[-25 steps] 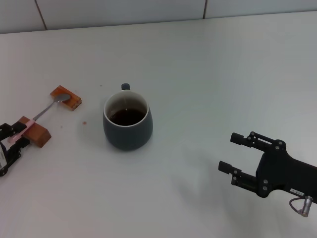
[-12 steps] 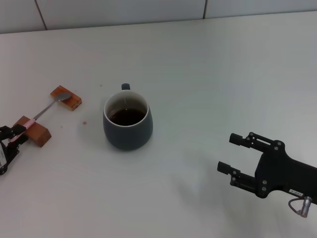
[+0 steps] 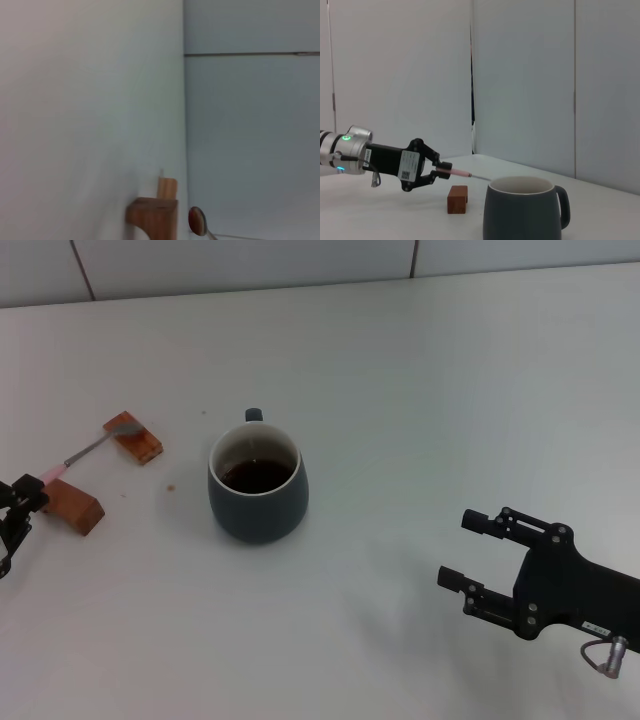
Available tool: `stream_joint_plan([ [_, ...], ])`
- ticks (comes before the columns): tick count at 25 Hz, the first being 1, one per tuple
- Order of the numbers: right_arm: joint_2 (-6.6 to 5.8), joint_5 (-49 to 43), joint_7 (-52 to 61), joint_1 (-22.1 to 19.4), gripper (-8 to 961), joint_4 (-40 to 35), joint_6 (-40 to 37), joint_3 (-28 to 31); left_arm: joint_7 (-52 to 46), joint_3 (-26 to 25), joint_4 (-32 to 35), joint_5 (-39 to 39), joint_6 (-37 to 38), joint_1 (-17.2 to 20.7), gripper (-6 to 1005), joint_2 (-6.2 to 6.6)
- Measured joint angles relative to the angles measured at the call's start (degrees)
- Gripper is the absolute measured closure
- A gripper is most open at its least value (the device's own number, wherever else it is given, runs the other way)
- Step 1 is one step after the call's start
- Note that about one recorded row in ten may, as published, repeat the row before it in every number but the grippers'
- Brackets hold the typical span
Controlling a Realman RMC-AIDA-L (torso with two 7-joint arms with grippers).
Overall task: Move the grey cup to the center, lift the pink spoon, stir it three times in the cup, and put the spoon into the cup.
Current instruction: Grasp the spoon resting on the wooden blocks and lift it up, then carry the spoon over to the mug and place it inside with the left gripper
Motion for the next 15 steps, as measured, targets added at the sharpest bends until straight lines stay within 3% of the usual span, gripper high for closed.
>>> stream_joint_plan([
  [8, 0.0, 0.0, -0.01, 0.08, 257, 0.76, 0.46, 0.0, 1.88, -0.54, -0.03, -0.78, 2.0, 0.15, 871, -0.36],
  [15, 0.0, -0.08, -0.02, -0.1, 257, 0.79, 0.51, -0.09, 11.99, -0.61, 0.89, -7.06, 11.38, -2.53, 870, -1.2],
])
